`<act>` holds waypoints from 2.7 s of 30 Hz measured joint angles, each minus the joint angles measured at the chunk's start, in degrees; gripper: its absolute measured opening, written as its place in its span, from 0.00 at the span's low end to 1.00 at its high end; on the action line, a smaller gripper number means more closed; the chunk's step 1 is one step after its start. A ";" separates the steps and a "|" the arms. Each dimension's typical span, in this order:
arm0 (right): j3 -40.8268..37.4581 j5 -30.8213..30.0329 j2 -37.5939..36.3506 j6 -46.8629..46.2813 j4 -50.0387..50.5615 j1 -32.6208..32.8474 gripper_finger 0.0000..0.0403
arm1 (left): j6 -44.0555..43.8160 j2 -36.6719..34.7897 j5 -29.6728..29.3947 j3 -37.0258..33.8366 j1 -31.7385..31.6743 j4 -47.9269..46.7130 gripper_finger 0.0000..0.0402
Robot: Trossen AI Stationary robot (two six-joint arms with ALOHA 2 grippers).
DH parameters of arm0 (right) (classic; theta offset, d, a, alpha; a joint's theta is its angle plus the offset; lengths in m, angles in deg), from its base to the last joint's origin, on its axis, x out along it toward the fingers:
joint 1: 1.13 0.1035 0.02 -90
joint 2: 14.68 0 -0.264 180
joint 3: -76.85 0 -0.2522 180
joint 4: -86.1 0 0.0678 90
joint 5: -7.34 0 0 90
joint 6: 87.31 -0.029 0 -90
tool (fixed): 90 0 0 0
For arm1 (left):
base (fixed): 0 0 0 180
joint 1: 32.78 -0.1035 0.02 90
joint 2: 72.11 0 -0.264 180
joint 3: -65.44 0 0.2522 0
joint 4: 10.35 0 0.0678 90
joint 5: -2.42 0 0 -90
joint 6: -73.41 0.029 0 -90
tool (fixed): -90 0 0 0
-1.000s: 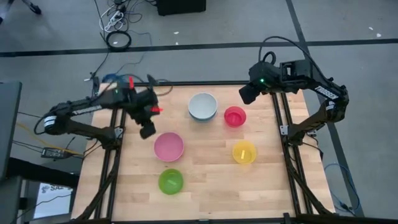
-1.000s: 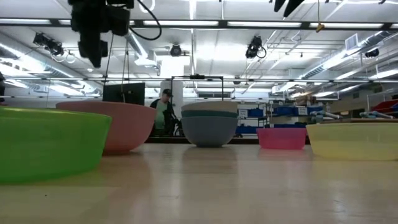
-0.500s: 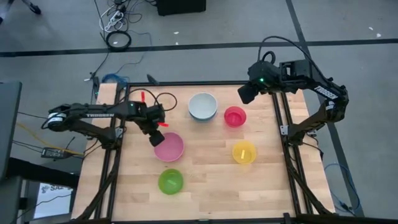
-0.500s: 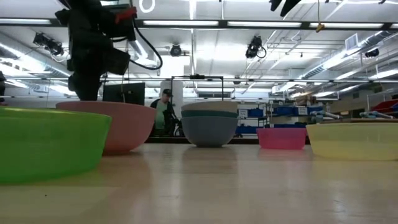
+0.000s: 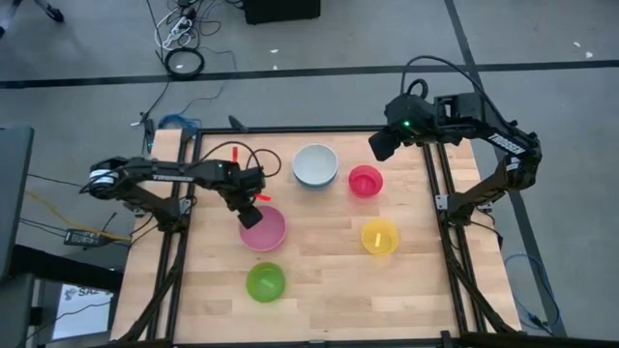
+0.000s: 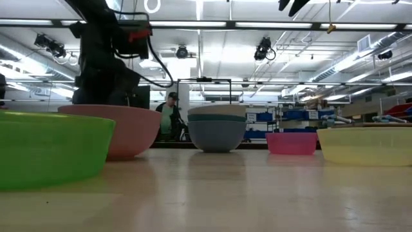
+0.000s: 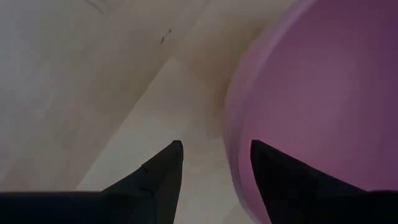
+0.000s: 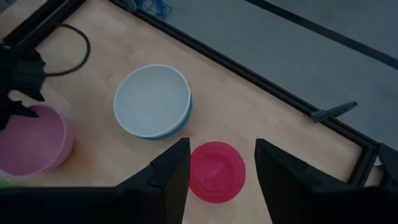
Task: Nest bowls inside each other
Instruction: Stack the pink bowl on top of the white bowl, then stack the red bowl on top of the pink bowl
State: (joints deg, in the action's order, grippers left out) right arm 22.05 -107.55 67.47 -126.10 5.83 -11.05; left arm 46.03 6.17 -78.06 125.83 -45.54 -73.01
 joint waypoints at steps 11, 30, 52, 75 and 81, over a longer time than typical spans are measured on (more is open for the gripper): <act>0.00 -0.04 0.00 0.45 -0.04 0.00 0.42 | 3.43 2.49 6.07 2.02 -1.14 2.22 0.03; 0.00 0.12 -0.02 1.03 1.25 0.02 0.42 | 4.58 20.95 -2.98 43.52 -17.66 0.16 0.01; 0.00 2.12 -0.04 1.01 1.18 0.04 0.42 | 6.30 35.89 -1.75 64.55 -20.18 -18.50 0.43; -37.09 23.11 1.88 4.74 -23.10 -4.11 0.41 | 11.80 16.58 -8.62 84.46 -20.62 -37.62 0.45; -43.35 25.47 3.28 7.66 -28.80 -4.55 0.41 | 6.63 9.65 -11.10 84.48 -20.62 -37.74 0.45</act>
State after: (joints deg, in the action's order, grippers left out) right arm -21.29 -82.08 70.75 -118.44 -22.96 -15.60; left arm 52.66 15.82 -89.16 210.31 -66.17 -110.75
